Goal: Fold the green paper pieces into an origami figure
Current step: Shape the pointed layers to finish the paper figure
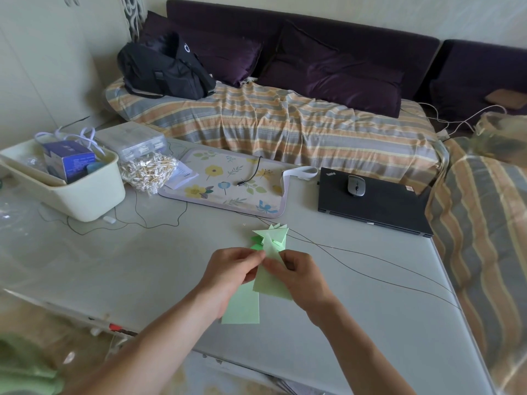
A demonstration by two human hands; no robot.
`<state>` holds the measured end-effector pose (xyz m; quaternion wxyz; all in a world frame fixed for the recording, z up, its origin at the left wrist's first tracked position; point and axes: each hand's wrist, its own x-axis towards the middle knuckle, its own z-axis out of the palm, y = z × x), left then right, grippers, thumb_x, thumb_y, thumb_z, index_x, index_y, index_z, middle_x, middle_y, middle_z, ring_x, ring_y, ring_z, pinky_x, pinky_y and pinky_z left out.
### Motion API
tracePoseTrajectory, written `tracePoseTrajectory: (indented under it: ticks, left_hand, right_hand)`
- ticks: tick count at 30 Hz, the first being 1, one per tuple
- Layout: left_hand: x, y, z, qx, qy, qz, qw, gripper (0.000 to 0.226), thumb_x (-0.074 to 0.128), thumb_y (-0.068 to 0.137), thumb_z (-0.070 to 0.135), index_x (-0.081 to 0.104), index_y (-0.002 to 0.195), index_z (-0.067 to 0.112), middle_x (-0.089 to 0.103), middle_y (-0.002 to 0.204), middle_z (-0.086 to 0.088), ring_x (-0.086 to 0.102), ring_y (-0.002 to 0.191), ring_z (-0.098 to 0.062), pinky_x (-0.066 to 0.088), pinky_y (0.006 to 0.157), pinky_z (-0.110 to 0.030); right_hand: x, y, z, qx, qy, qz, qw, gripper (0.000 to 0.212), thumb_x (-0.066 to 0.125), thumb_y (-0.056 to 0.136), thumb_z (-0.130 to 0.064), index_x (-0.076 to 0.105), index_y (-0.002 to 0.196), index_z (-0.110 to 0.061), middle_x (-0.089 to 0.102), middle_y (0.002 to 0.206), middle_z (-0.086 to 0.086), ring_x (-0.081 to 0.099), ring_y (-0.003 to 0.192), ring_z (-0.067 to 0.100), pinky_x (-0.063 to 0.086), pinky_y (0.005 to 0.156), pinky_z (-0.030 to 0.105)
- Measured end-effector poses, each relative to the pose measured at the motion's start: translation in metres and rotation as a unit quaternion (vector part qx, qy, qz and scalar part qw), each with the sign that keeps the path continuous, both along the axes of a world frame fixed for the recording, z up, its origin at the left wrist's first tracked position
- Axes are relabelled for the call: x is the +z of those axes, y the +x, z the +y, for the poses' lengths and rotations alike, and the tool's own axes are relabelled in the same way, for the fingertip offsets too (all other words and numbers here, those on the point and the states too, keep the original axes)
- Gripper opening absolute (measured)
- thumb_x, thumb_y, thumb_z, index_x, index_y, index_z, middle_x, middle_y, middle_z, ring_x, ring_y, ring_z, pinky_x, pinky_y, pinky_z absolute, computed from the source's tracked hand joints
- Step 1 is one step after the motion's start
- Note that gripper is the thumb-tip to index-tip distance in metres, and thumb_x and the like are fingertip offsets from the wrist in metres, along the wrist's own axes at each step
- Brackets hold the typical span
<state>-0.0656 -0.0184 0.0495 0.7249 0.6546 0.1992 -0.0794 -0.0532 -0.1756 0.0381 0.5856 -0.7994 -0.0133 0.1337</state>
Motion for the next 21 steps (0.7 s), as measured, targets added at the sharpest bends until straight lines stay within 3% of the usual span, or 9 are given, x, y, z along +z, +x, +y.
tracePoseTrajectory:
  ticks: [5,9,11,14,17,21]
  left_hand:
    - [0.0004,-0.0017,-0.0007,-0.011,0.067,-0.032,0.997,0.007,0.075,0.088,0.011,0.08,0.084,0.009,0.078,0.085,-0.017,0.073,0.078,-0.024,0.061,0.086,-0.036]
    - [0.0014,-0.0021,-0.0006,-0.05,0.128,-0.043,0.99,0.014,0.075,0.075,0.03,0.08,0.078,0.017,0.075,0.082,-0.019,0.062,0.065,-0.017,0.059,0.084,-0.044]
    - [0.0025,-0.0034,-0.0017,-0.07,0.131,-0.039,0.988,0.019,0.07,0.07,0.034,0.08,0.077,0.018,0.073,0.083,-0.021,0.06,0.065,-0.017,0.057,0.08,-0.041]
    - [0.0026,-0.0037,-0.0022,-0.089,0.133,-0.039,0.986,0.01,0.072,0.08,0.022,0.08,0.077,0.017,0.068,0.069,-0.013,0.056,0.063,-0.016,0.049,0.071,-0.031]
    - [0.0005,-0.0026,-0.0022,-0.095,0.14,-0.04,0.985,0.012,0.07,0.084,0.015,0.079,0.076,0.014,0.062,0.064,-0.001,0.052,0.061,-0.014,0.046,0.068,-0.027]
    - [-0.0002,-0.0022,-0.0016,-0.106,0.157,-0.028,0.981,0.018,0.066,0.078,0.023,0.074,0.078,0.007,0.057,0.064,0.0,0.048,0.062,-0.015,0.043,0.068,-0.028]
  right_hand:
    - [0.0004,0.0005,-0.0011,-0.018,0.018,0.015,1.0,0.038,0.072,0.091,-0.033,0.062,0.082,0.003,0.054,0.067,-0.001,0.044,0.061,0.013,0.035,0.053,0.023]
    - [0.0009,0.0016,-0.0013,-0.027,0.042,0.032,0.998,0.027,0.07,0.093,-0.029,0.066,0.085,-0.003,0.059,0.068,-0.005,0.049,0.061,0.011,0.038,0.052,0.017]
    - [0.0014,0.004,-0.0016,-0.046,0.085,0.036,0.995,0.019,0.067,0.095,-0.025,0.067,0.086,-0.009,0.063,0.071,-0.001,0.053,0.066,0.015,0.042,0.061,0.023]
    - [0.0039,0.0068,-0.0039,-0.084,0.159,0.042,0.983,0.011,0.062,0.098,-0.014,0.067,0.088,-0.011,0.067,0.08,0.01,0.06,0.071,0.02,0.051,0.067,0.029]
    - [0.0037,0.0079,-0.0049,-0.094,0.158,0.034,0.982,0.011,0.061,0.098,-0.01,0.068,0.091,-0.005,0.068,0.08,0.012,0.064,0.071,0.02,0.056,0.067,0.026]
    - [0.0013,0.0091,-0.0044,-0.097,0.128,0.021,0.987,0.016,0.062,0.098,-0.011,0.069,0.088,0.0,0.068,0.07,0.003,0.062,0.067,0.015,0.057,0.068,0.027]
